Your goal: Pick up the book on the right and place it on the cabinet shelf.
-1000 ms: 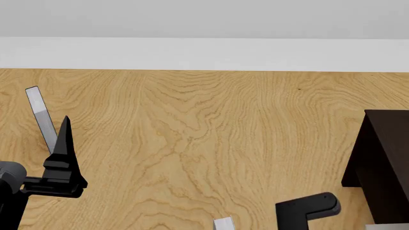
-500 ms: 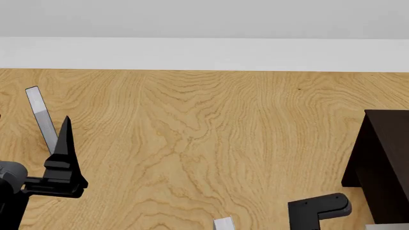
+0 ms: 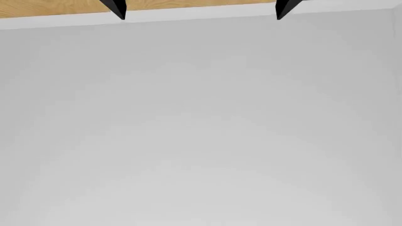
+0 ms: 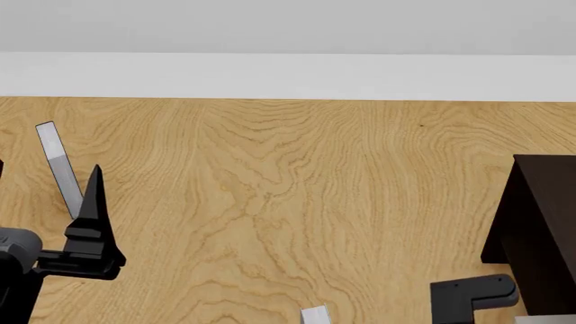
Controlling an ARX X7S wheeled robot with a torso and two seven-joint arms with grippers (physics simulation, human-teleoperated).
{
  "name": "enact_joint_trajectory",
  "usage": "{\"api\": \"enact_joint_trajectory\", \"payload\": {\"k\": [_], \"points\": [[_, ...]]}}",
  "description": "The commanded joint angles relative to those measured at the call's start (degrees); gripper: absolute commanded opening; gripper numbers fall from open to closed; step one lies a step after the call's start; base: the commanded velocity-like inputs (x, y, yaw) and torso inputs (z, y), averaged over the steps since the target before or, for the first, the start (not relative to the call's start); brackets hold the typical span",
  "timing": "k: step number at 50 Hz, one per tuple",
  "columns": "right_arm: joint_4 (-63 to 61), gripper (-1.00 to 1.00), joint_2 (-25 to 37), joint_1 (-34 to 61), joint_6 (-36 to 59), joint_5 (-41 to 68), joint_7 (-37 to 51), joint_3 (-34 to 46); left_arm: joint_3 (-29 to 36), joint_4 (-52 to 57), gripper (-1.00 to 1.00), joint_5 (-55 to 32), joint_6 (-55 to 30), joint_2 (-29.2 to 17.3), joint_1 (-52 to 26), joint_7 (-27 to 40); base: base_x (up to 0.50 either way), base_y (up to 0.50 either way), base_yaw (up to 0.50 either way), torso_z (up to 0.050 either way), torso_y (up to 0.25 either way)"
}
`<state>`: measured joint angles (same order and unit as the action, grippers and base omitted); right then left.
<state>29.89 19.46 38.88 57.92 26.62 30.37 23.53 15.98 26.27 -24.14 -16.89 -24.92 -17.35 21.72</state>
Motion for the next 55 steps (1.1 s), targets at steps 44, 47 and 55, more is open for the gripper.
{"api": "enact_joint_trajectory", "payload": {"k": [44, 47, 55], "points": [[10.48, 1.0, 3.32, 6.23, -8.19, -6.16, -1.54, 1.91, 0.43, -0.39, 1.0, -0.21, 0.28, -0.41, -0.2, 0.44, 0.0, 0.0, 0.0, 0.0, 0.0], [9.94, 1.0, 3.15, 6.07, -8.23, -6.19, -1.83, 2.29, 0.38, -0.5, 1.0, -0.25, 0.4, -0.42, -0.26, 0.42, 0.01, -0.01, 0.0, 0.0, 0.0], [10.35, 1.0, 1.02, 4.31, -10.95, -6.5, -4.1, 4.47, 0.35, -0.05, 1.0, -0.48, 0.24, -0.56, -0.14, 0.6, 0.01, -0.01, 0.0, 0.0, 0.0]]}}
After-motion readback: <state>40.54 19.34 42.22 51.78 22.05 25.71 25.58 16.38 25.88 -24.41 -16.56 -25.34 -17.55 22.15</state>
